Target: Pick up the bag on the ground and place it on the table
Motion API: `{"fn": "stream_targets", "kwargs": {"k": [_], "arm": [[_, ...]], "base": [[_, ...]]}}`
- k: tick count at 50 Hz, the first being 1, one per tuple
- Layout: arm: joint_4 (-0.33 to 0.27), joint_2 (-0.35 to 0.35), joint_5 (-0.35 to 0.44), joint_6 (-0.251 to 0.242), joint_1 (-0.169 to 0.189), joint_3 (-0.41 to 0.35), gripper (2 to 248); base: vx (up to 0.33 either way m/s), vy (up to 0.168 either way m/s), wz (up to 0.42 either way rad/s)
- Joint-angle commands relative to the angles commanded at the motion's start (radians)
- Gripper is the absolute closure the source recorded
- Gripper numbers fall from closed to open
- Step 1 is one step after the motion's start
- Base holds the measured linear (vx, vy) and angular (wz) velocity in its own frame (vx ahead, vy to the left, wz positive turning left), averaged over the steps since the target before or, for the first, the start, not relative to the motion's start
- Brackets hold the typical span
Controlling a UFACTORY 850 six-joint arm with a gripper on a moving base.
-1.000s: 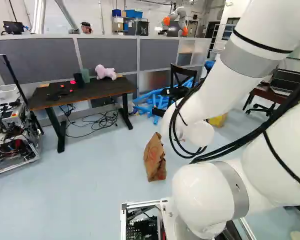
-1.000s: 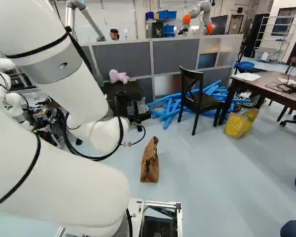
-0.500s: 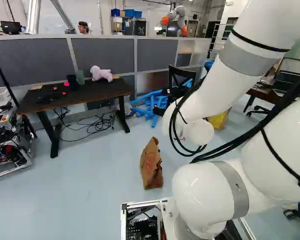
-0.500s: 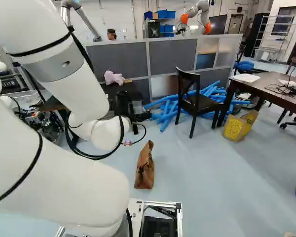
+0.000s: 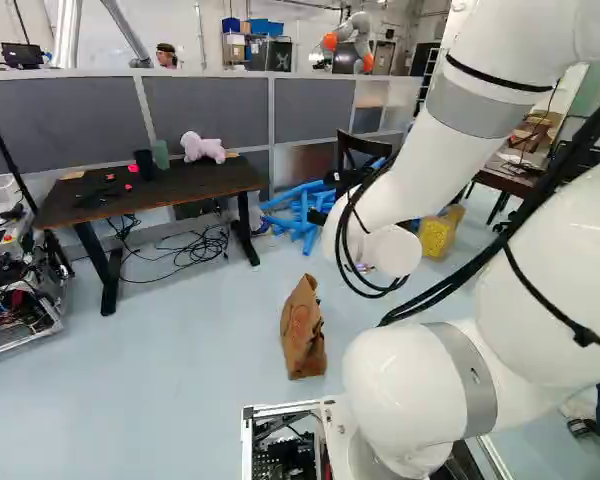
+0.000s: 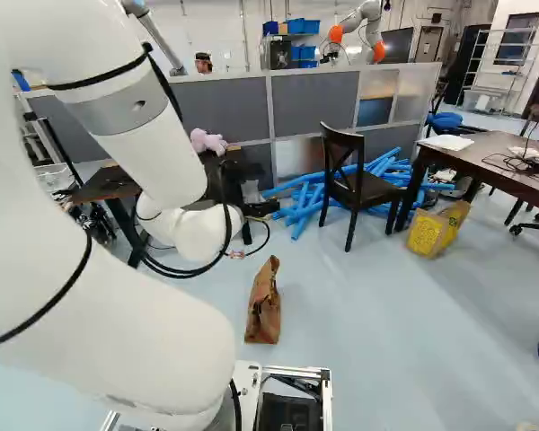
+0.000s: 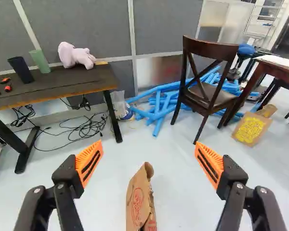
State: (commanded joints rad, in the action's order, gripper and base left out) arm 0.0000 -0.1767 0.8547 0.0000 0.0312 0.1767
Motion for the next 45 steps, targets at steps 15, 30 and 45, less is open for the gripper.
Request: {"fn": "stream_targets", "kwargs": {"k": [15, 30, 45], "arm": [[0.000, 0.057, -0.022, 0.000, 0.000, 0.052, 3], [0.000, 0.149, -0.041, 0.000, -0.002, 0.113, 3], [0.000, 0.252, -0.071, 0.000, -0.003, 0.178, 3]], "base": [[0.000, 0.000, 0.000], [0.000, 0.000, 0.000], [0.000, 0.000, 0.000]]}}
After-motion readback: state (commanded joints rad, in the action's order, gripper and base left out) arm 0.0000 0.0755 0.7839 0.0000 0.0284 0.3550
